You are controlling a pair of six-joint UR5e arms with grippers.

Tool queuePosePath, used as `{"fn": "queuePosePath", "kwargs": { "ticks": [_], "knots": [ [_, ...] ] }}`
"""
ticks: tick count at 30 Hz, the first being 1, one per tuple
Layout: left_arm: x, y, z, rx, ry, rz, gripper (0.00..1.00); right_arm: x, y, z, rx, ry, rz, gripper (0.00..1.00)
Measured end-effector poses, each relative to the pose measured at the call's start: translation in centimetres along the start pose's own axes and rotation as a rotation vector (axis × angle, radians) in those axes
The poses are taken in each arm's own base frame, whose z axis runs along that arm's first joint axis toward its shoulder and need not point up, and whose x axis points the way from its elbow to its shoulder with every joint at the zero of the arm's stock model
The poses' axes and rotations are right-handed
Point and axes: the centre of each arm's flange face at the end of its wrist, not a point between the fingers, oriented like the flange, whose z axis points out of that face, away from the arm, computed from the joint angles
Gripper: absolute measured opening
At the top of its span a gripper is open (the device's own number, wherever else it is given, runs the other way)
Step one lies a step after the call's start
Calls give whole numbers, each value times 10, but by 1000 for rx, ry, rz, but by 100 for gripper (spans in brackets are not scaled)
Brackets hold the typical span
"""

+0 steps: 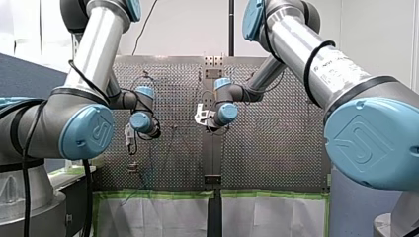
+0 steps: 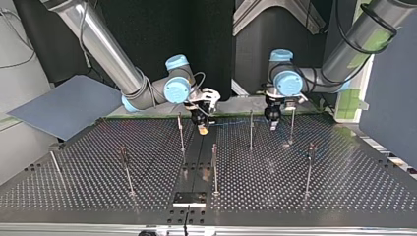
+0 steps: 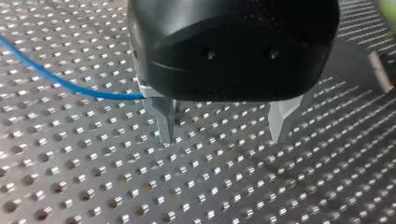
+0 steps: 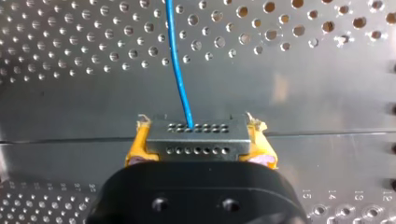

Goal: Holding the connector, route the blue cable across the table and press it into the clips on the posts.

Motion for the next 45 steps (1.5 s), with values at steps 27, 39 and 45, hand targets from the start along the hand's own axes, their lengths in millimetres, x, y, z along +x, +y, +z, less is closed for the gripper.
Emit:
{"fn": "queuePosePath", "kwargs": {
  "ticks": [27,39,45],
  "knots": [
    [-5,-34,-91,18,-12,-5,100,3,10,3,9,1,4,0],
    [-18,-68,-113,159,-60,-39,100,3,11,3,8,1,5,0],
    [-17,-78,-116,182,-66,-49,100,4,14,4,4,3,5,0]
  ]
}}
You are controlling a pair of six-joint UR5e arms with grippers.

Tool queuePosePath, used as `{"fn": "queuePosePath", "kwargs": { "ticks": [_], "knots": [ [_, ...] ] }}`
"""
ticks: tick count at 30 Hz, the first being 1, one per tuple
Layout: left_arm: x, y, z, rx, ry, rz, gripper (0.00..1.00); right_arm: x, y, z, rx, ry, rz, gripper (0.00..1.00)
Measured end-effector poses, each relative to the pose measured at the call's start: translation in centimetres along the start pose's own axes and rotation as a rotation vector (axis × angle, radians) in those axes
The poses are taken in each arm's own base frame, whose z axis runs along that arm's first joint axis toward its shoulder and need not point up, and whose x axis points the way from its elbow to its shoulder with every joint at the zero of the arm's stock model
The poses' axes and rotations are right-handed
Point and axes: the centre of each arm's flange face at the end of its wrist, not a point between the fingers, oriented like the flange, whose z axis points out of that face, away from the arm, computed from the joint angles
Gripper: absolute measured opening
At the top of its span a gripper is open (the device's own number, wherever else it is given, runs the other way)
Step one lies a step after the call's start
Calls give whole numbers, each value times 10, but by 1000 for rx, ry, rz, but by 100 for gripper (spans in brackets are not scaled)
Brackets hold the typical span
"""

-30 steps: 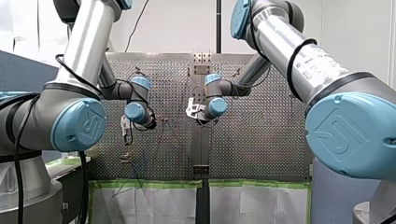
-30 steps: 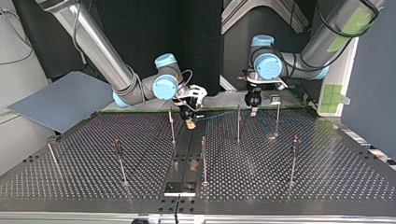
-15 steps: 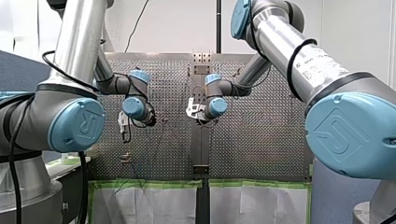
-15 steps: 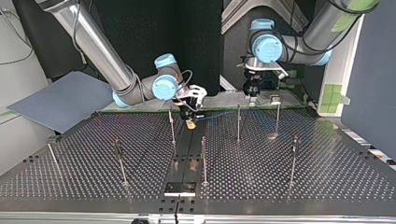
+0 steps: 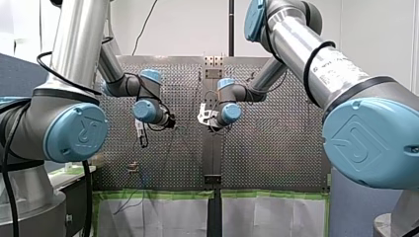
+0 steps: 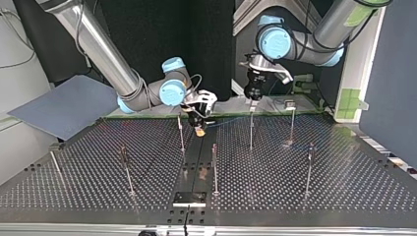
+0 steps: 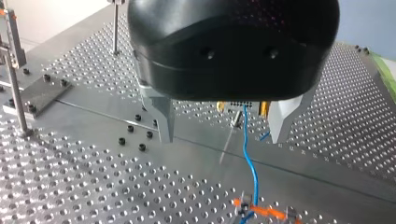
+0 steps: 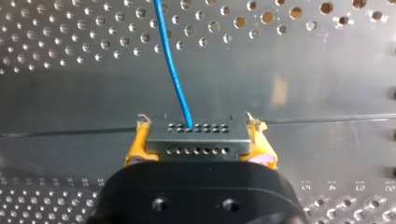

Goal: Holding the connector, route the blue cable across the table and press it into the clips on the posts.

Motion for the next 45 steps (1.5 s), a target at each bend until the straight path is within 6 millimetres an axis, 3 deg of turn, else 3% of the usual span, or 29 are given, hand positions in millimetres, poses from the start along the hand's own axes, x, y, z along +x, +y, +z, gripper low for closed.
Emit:
{"fn": "queuePosePath", "kwargs": {
  "ticks": [18,31,45],
  "knots": [
    [12,-26,39,9,21,-29,100,4,2,1,-2,6,-5,0],
    [-11,-42,62,26,-9,-71,100,4,1,1,-2,5,-4,0],
    [33,-37,82,-16,35,-70,100,4,1,1,-1,3,1,0]
  ]
}}
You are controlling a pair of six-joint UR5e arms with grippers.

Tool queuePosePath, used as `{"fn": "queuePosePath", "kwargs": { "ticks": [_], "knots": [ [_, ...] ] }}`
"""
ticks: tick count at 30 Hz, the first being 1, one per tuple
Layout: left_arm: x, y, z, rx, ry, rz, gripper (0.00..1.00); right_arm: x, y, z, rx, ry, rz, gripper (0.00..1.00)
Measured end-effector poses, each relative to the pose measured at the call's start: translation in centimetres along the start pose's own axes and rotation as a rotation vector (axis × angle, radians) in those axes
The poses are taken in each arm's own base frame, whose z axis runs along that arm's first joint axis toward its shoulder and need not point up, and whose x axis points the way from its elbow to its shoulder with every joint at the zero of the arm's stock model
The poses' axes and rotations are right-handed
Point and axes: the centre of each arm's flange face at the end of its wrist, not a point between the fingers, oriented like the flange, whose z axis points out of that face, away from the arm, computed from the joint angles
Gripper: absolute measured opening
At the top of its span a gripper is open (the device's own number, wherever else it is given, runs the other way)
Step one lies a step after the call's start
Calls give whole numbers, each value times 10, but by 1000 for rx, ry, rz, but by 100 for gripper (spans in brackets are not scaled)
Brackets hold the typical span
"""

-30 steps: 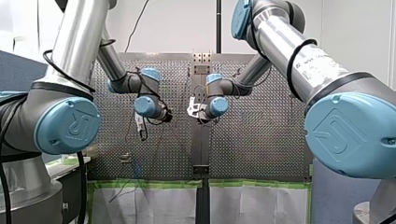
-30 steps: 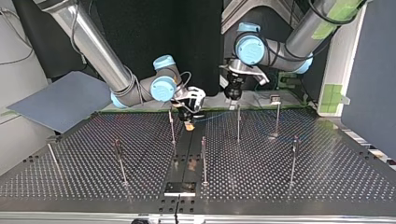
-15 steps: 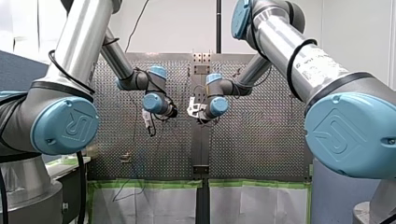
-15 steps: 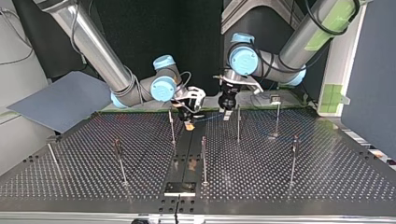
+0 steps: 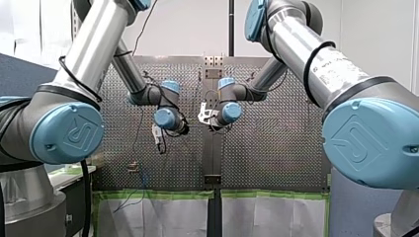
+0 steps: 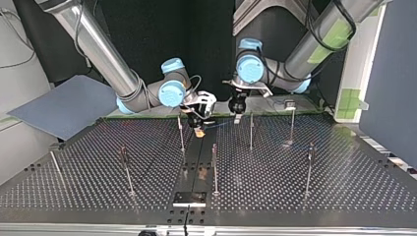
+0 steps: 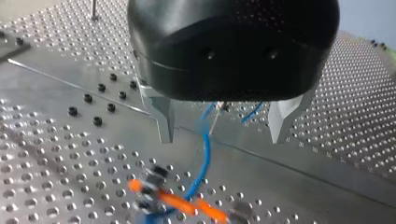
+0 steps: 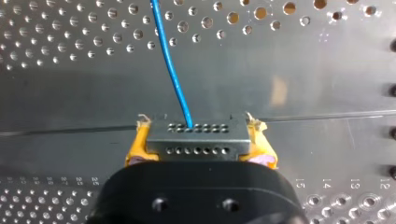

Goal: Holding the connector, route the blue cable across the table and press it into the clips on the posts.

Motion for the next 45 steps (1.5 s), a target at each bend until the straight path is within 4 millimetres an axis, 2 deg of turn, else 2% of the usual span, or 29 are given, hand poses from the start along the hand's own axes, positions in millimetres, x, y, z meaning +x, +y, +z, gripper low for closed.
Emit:
{"fn": "queuePosePath", "kwargs": {
  "ticks": [7,16,21,23,24,26,27,28,29,30,31,38,45],
  "knots": [
    [-1,-1,13,-5,-19,-19,100,0,0,0,-1,0,0,0],
    [11,-1,41,-25,-13,-25,100,0,0,0,0,0,0,0],
    [5,-5,53,-37,-31,-20,100,0,0,0,0,0,0,0],
    [3,-6,54,-47,-36,-9,81,0,0,0,0,0,0,0],
    [3,-6,55,-52,-38,-4,81,0,0,0,0,0,0,0],
    [2,-6,55,-66,-44,5,52,0,0,0,0,0,0,0],
    [2,-6,55,-72,-46,6,52,0,1,0,-1,1,0,0],
    [1,-6,54,-79,-49,7,32,1,1,0,-1,1,0,0],
    [1,-6,54,-87,-52,7,17,1,1,0,-2,1,0,0],
    [1,-5,54,-91,-54,7,17,1,2,0,-2,2,1,0],
    [1,-5,54,-94,-56,7,0,1,2,0,-2,2,1,0],
    [-1,-11,54,-70,-63,-11,0,7,2,2,-2,10,-2,0],
    [-17,-17,47,-61,-72,-17,0,23,-2,-4,1,11,-8,0]
  ]
}}
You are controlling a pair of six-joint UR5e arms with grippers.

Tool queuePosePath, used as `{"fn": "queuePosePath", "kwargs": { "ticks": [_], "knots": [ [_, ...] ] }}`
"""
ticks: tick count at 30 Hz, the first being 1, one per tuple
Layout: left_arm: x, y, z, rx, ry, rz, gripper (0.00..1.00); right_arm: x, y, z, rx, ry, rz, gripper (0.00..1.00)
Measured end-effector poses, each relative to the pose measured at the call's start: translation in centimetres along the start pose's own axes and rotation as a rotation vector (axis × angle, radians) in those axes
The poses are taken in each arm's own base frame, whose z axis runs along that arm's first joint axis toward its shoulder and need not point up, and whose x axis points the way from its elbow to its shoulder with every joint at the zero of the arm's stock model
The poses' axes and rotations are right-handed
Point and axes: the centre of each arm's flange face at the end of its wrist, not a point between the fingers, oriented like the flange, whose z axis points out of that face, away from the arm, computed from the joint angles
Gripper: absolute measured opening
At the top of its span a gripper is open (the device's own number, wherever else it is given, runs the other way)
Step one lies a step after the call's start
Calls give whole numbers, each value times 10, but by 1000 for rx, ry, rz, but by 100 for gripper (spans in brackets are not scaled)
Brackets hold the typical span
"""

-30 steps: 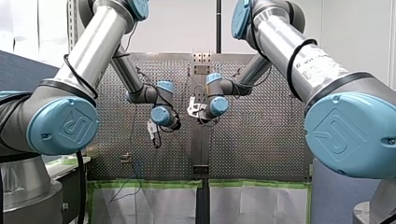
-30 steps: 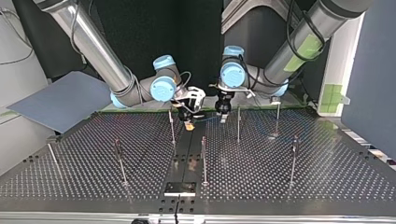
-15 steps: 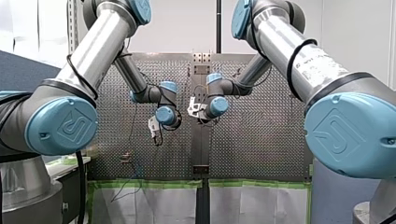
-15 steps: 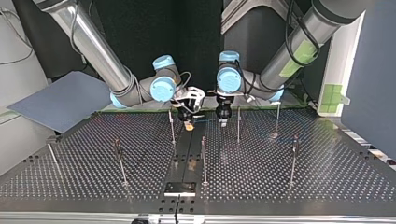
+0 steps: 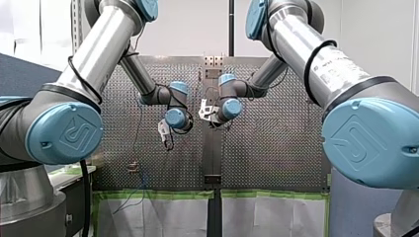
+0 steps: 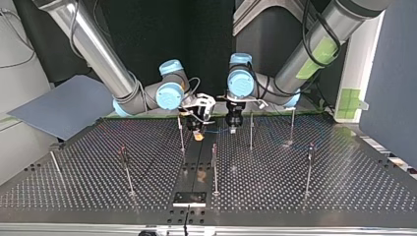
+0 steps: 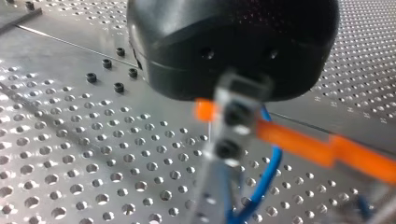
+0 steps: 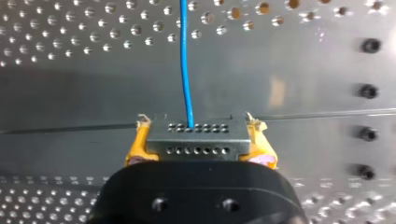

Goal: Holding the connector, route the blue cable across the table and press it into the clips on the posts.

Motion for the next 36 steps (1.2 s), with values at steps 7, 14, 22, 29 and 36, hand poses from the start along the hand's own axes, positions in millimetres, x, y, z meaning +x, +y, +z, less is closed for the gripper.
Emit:
{"fn": "queuePosePath", "kwargs": {
  "ticks": [7,14,22,29,36],
  "knots": [
    [-8,-2,-14,-7,15,7,0,29,-7,-16,8,1,2,0],
    [-19,1,-36,-15,22,8,0,55,-10,-37,4,-13,16,0],
    [-43,-7,-51,-3,11,11,0,80,-17,-61,6,-16,26,0],
    [-74,-19,-61,46,-28,-1,0,114,-31,-83,25,27,22,0],
    [-101,-27,-73,68,-62,-12,0,146,-38,-101,37,76,22,0]
  ]
}}
